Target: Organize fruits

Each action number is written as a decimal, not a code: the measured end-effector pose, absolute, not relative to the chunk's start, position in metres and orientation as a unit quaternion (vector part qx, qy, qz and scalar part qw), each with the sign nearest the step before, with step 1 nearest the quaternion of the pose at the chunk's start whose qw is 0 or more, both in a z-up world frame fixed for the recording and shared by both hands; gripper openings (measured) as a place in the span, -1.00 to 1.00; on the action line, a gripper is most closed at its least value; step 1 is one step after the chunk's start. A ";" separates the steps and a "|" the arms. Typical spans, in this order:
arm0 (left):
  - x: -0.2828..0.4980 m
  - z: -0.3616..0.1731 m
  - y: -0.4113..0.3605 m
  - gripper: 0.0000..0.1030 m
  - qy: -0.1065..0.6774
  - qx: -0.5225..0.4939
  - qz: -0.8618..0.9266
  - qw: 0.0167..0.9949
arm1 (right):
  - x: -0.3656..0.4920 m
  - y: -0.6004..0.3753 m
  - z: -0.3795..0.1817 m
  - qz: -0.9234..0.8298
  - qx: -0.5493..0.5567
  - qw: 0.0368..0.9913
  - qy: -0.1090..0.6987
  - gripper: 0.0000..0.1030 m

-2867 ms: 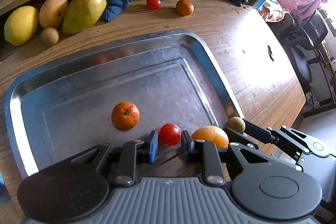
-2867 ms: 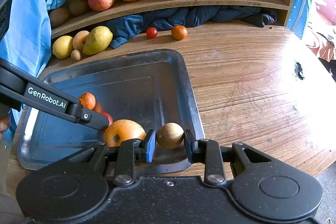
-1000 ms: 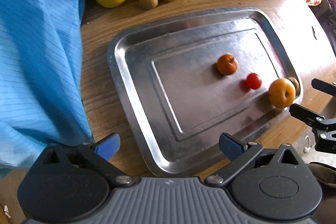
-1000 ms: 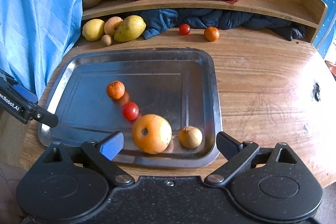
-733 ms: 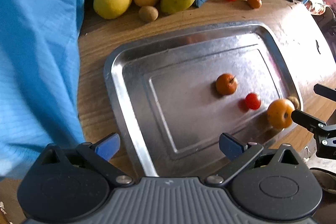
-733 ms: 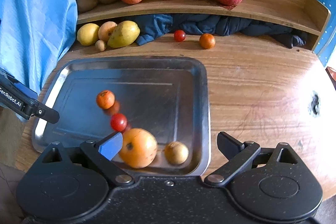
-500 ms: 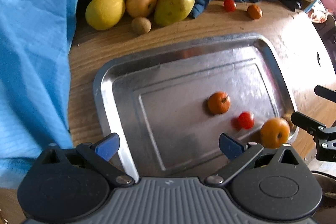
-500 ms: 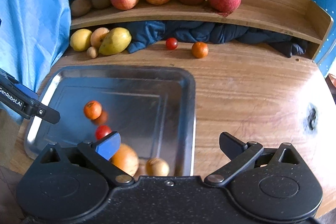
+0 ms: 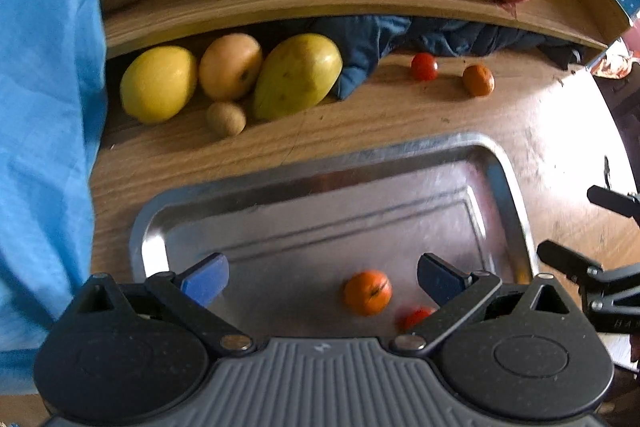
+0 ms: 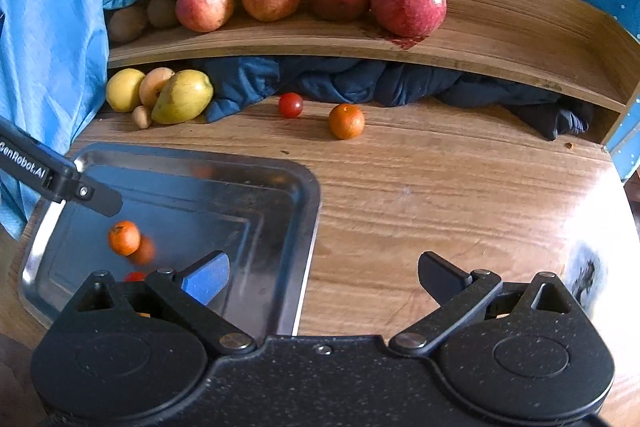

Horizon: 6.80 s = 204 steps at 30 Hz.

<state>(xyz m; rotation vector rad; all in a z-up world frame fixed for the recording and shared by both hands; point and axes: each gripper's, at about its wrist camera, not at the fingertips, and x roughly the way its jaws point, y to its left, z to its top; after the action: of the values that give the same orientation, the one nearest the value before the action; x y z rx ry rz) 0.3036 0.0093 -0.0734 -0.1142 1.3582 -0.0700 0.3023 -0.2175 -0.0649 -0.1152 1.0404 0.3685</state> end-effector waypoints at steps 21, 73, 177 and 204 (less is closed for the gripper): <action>0.383 -0.085 -0.047 0.99 0.567 -0.171 0.025 0.805 | 0.366 -0.237 -0.079 0.202 -0.065 0.859 0.467 0.94; 0.437 -0.117 -0.080 -0.51 0.552 -0.163 0.002 0.818 | 0.425 -0.205 -0.113 0.224 -0.049 0.867 0.442 -0.18; 0.276 -0.071 -0.057 -0.21 0.601 -0.083 -0.119 0.786 | 0.251 -0.180 -0.066 0.146 -0.035 0.865 0.480 -0.17; 0.238 -0.034 -0.006 0.99 0.544 -0.115 -0.139 0.819 | 0.195 -0.160 -0.023 0.086 -0.027 0.899 0.430 0.98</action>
<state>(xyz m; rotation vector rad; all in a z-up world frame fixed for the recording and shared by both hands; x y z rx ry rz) 0.2382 -0.0061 -0.0336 -0.2440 1.1595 -0.2963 0.1954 -0.1601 -0.0229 -0.0551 0.8894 0.1781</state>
